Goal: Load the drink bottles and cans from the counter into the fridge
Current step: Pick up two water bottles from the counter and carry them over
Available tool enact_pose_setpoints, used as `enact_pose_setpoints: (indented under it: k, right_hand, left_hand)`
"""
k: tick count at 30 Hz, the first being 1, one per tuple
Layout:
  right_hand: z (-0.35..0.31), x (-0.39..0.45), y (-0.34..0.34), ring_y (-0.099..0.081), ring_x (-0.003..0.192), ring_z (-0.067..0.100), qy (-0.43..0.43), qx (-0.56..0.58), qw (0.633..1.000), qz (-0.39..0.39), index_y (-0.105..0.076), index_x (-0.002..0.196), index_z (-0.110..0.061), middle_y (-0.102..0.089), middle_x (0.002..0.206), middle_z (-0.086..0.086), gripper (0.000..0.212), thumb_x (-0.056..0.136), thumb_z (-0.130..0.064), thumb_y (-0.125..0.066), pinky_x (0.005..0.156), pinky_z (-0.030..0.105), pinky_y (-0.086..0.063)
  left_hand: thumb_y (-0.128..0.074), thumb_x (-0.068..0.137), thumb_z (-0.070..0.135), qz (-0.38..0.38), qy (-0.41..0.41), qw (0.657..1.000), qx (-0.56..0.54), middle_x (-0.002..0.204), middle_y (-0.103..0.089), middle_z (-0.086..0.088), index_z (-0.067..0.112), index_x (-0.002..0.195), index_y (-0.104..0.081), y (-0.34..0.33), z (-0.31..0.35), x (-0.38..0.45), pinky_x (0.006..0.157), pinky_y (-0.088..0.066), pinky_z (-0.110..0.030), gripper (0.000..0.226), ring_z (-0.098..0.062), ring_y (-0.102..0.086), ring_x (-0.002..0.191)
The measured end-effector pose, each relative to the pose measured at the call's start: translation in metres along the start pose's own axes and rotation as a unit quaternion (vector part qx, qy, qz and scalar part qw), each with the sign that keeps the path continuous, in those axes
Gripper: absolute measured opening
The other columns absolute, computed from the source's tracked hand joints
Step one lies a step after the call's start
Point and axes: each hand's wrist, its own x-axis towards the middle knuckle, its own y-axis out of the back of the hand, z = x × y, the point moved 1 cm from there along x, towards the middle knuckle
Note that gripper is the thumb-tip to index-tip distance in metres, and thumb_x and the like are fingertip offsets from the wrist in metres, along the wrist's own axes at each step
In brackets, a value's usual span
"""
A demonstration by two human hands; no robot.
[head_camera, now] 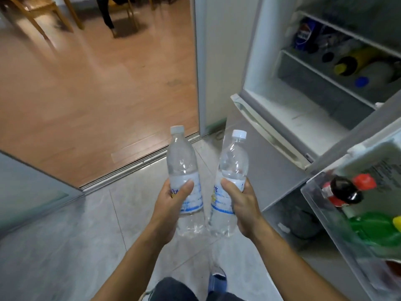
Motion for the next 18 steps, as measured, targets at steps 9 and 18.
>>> enact_pose_setpoints:
  k: [9, 18]
  right_hand:
    - [-0.042, 0.095, -0.016, -0.074, 0.086, 0.009, 0.03, 0.03, 0.983, 0.18, -0.065, 0.081, -0.057, -0.076, 0.094, -0.013, 0.027, 0.058, -0.049, -0.078, 0.063, 0.02, -0.057]
    - [-0.106, 0.134, -0.005, -0.073, 0.096, 0.016, 0.118, 0.053, 0.927, 0.351, -0.064, 0.115, -0.034, -0.075, 0.106, -0.004, 0.052, 0.066, -0.045, -0.079, 0.078, 0.03, -0.058]
  left_hand:
    - [-0.075, 0.073, 0.036, -0.142, -0.006, 0.989, 0.048, 0.107, -0.075, -0.003, 0.027, 0.119, -0.062, -0.014, 0.064, 0.157, 0.085, -0.057, -0.042, 0.049, -0.025, -0.072, 0.097]
    - [-0.08, 0.068, 0.045, -0.314, -0.035, 0.944, 0.093, 0.109, -0.074, 0.004, 0.033, 0.118, -0.064, -0.088, 0.144, 0.261, 0.083, -0.056, -0.032, 0.054, -0.017, -0.071, 0.101]
